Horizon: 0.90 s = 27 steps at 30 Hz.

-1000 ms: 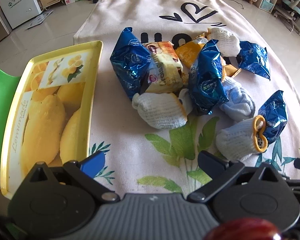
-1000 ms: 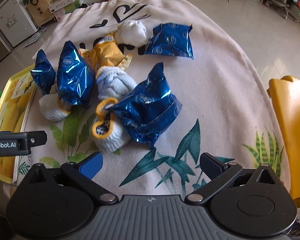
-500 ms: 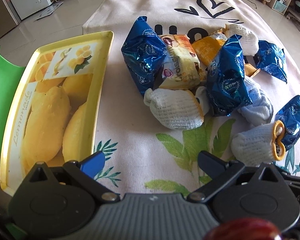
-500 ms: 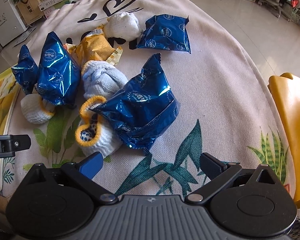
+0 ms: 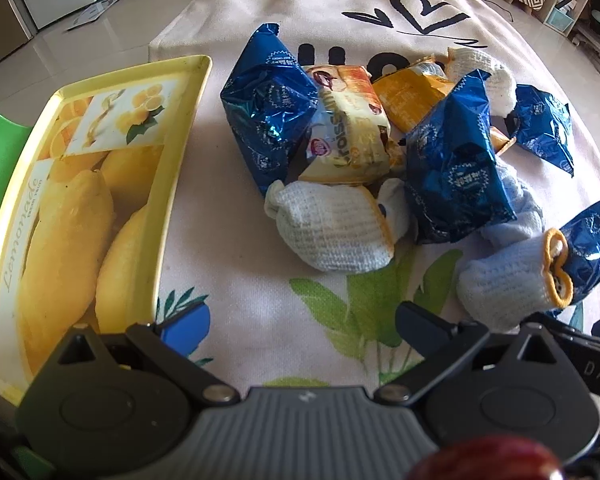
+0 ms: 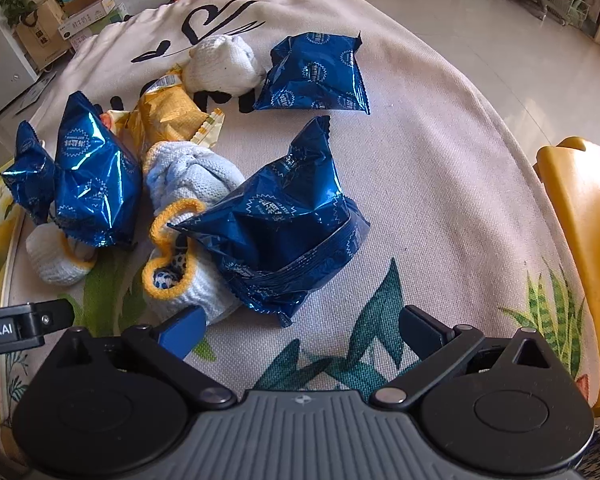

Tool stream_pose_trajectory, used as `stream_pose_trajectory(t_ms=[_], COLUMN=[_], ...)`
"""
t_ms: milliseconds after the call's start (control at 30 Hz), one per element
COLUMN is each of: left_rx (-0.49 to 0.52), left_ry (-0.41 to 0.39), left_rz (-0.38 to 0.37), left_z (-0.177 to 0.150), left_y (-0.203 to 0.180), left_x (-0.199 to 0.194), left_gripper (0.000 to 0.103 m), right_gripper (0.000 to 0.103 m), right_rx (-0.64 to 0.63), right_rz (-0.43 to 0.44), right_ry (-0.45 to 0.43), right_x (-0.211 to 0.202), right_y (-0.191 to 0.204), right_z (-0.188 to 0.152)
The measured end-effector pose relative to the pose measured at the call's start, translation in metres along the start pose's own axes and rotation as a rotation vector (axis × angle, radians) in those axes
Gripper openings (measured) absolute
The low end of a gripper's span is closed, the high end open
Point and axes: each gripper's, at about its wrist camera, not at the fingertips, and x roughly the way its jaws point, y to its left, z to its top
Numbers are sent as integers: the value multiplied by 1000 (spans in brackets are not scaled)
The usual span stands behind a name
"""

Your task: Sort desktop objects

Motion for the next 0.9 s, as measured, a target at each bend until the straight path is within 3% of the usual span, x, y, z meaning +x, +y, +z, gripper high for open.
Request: stream_pose_trajectory(t_ms=[433, 633, 900], left_rx=[-15, 27, 47], left_ry=[-32, -44, -73], left_rz=[-58, -83, -76], left_z=[8, 4, -14], left_y=[-11, -22, -26], left_x=[2, -6, -30], left_gripper=[102, 102, 102], right_gripper=[103, 103, 103], right_rx=[133, 113, 40], right_rz=[-48, -86, -87], right_ry=[-71, -121, -137], right_x=[10, 3, -20], right_y=[-19, -18, -11], right_z=[36, 44, 29])
